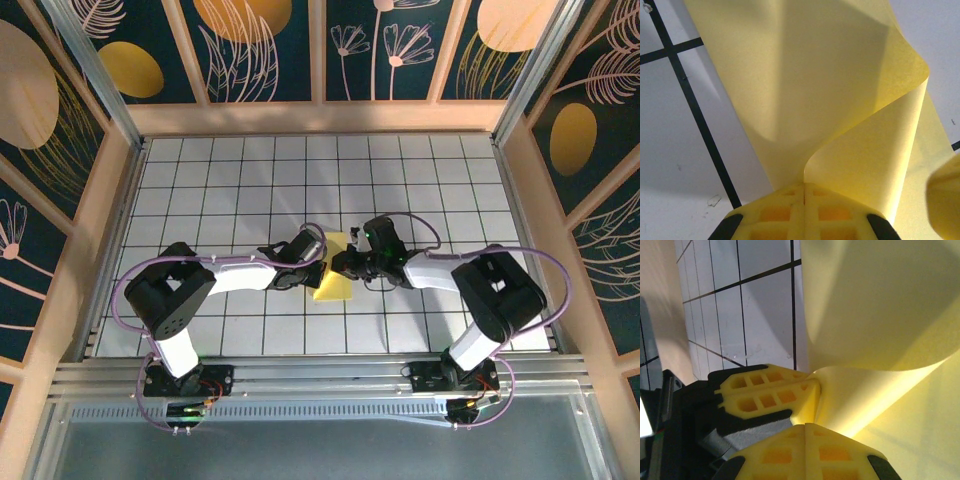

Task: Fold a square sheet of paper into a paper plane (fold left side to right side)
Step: Fold the triangle a second time at the center of the table.

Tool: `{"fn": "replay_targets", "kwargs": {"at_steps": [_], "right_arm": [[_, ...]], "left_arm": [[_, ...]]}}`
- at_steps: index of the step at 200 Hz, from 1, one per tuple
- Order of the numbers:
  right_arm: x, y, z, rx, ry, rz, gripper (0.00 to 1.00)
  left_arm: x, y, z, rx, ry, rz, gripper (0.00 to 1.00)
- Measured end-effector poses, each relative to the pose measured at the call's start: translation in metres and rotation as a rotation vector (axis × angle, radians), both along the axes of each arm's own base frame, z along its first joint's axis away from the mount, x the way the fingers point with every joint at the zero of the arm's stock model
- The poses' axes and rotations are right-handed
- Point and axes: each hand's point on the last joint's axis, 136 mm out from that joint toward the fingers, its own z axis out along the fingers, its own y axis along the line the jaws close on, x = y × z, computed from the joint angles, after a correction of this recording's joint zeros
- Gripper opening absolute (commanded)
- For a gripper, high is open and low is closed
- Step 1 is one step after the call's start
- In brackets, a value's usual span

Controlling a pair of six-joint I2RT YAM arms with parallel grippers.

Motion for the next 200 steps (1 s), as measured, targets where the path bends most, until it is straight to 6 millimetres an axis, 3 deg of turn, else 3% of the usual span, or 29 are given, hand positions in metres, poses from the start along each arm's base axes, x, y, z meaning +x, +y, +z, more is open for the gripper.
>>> {"fn": "replay_targets", "kwargs": {"at_steps": [82,200], "right_arm": [[-0.001,0.003,-0.018,-0.026,0.036,0.009,0.0],[-0.003,0.002,-0.026,-0.06,0.031,0.012,0.0]], "left_arm": [[-0.001,-0.002,0.0,-0.006,0.004,-0.008,0.0],[0.0,-0.003,0.0,-0.009,0.006,-0.01,0.0]]}}
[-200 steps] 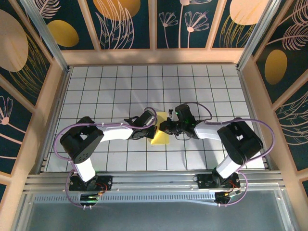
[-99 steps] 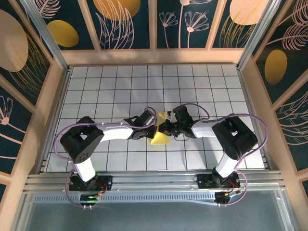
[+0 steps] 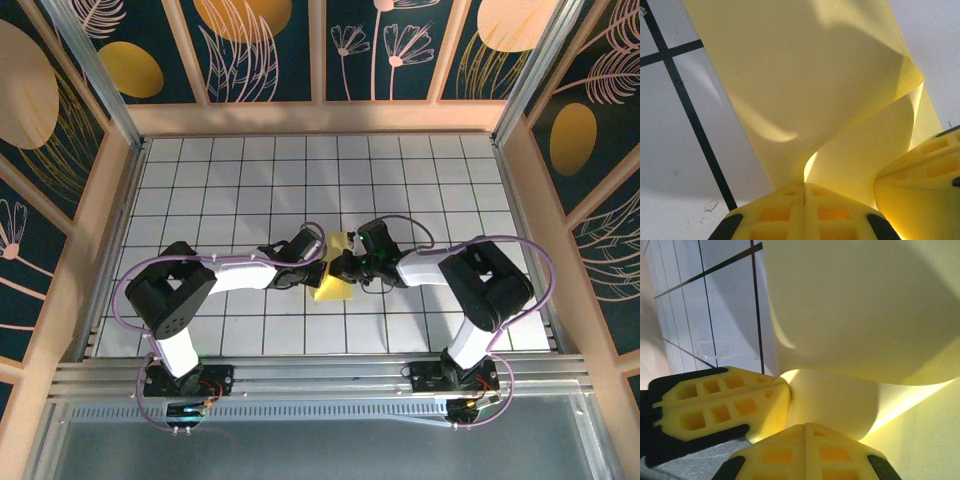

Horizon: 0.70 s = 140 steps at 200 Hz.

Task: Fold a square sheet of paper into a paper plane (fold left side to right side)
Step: Fold the triangle a second time at the center of the table.

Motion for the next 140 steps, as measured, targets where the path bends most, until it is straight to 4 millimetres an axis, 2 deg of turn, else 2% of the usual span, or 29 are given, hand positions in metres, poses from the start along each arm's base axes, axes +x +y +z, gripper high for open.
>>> {"fn": "replay_targets", "kwargs": {"at_steps": [92,112,140], "right_arm": [[-0.003,-0.007,-0.012,-0.05,0.027,-0.012,0.0],[-0.003,-0.007,-0.012,-0.051,0.026,-0.011,0.0],[-0.004,-0.008,-0.013,-0.051,0.025,-0.01,0.0]], "left_arm": [[0.0,0.0,0.0,0.001,-0.001,-0.002,0.0],[0.0,0.0,0.0,0.001,-0.001,-0.001,0.04],[0.0,0.001,0.001,0.009,0.0,0.005,0.15]]}}
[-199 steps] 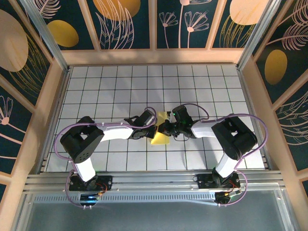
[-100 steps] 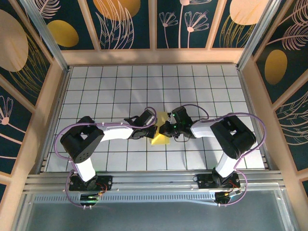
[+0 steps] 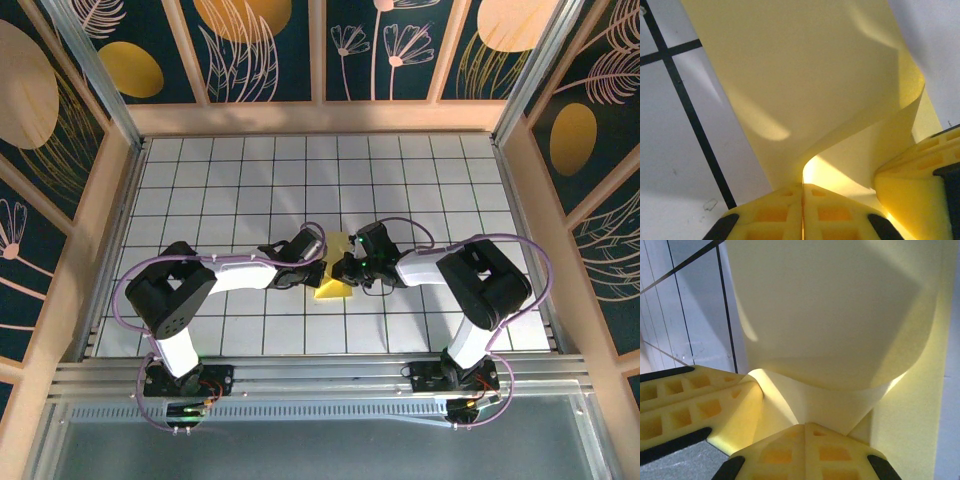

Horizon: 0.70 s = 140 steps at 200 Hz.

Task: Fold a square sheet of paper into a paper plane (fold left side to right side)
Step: Fold the triangle a second time at the center of the table.

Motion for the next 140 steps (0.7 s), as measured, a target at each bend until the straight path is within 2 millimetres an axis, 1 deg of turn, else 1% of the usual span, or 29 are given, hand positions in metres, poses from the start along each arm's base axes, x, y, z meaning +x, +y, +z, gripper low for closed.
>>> {"fn": "replay_targets", "kwargs": {"at_steps": [24,37,47,60,73,83,93,104,111,121,140], "right_arm": [[0.0,0.0,0.0,0.003,-0.004,0.0,0.0],[0.0,0.0,0.0,0.006,-0.007,0.0,0.0],[0.0,0.0,0.0,0.006,-0.007,0.0,0.0],[0.0,0.0,0.0,0.006,-0.007,0.0,0.0],[0.0,0.0,0.0,0.006,-0.008,0.0,0.0],[0.0,0.0,0.0,0.006,-0.008,0.0,0.0],[0.0,0.0,0.0,0.006,-0.008,0.0,0.0],[0.0,0.0,0.0,0.007,-0.009,0.001,0.0],[0.0,0.001,0.0,0.007,-0.009,0.001,0.0],[0.0,0.001,0.0,0.007,-0.01,0.001,0.0],[0.0,0.001,0.0,0.006,-0.012,0.001,0.0]], "left_arm": [[-0.001,0.009,0.005,0.029,-0.003,0.021,0.29],[-0.001,0.013,0.017,0.029,-0.019,0.033,0.31],[0.0,0.014,0.03,0.014,-0.039,0.039,0.31],[0.001,0.014,0.051,-0.023,-0.068,0.049,0.28],[0.0,0.012,0.07,-0.071,-0.089,0.056,0.2],[-0.003,0.011,0.082,-0.111,-0.097,0.05,0.14],[-0.01,0.009,0.091,-0.164,-0.087,0.049,0.1],[-0.019,0.007,0.093,-0.214,-0.065,0.032,0.07],[-0.026,0.006,0.091,-0.246,-0.038,0.024,0.05],[-0.038,0.003,0.083,-0.291,0.02,0.016,0.02],[-0.057,0.001,0.064,-0.332,0.123,0.006,0.0]]}}
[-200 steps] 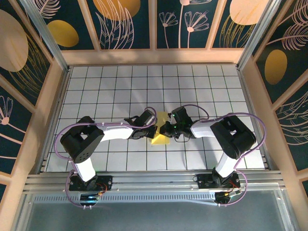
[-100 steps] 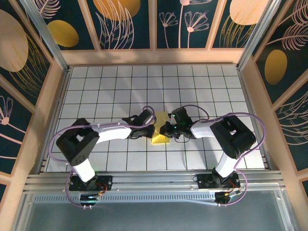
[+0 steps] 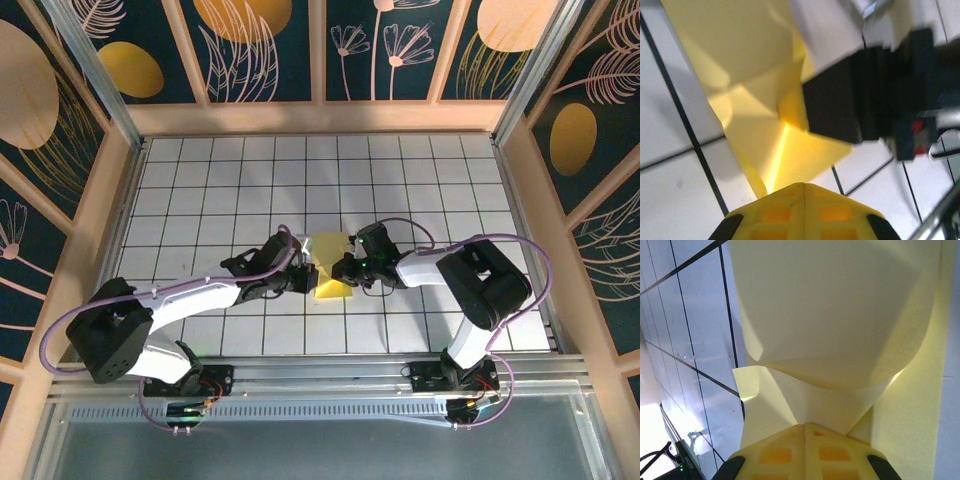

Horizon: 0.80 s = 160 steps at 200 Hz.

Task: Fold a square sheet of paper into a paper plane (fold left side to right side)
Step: Fold the triangle a second time at the center of the table.

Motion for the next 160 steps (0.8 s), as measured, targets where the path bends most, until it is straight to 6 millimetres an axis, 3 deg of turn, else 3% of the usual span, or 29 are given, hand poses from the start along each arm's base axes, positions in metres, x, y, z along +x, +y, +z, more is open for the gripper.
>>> {"fn": "replay_targets", "kwargs": {"at_steps": [23,77,160], "right_arm": [[0.0,0.0,0.0,0.0,0.0,0.001,0.0],[-0.001,0.001,0.0,0.0,-0.003,0.004,0.0],[-0.001,0.001,0.0,-0.003,-0.011,0.012,0.0]], "left_arm": [[-0.01,-0.006,-0.014,-0.025,0.08,-0.017,0.0],[-0.01,-0.018,-0.036,-0.026,0.143,-0.041,0.0],[0.001,-0.021,-0.044,0.007,0.127,-0.013,0.0]]}}
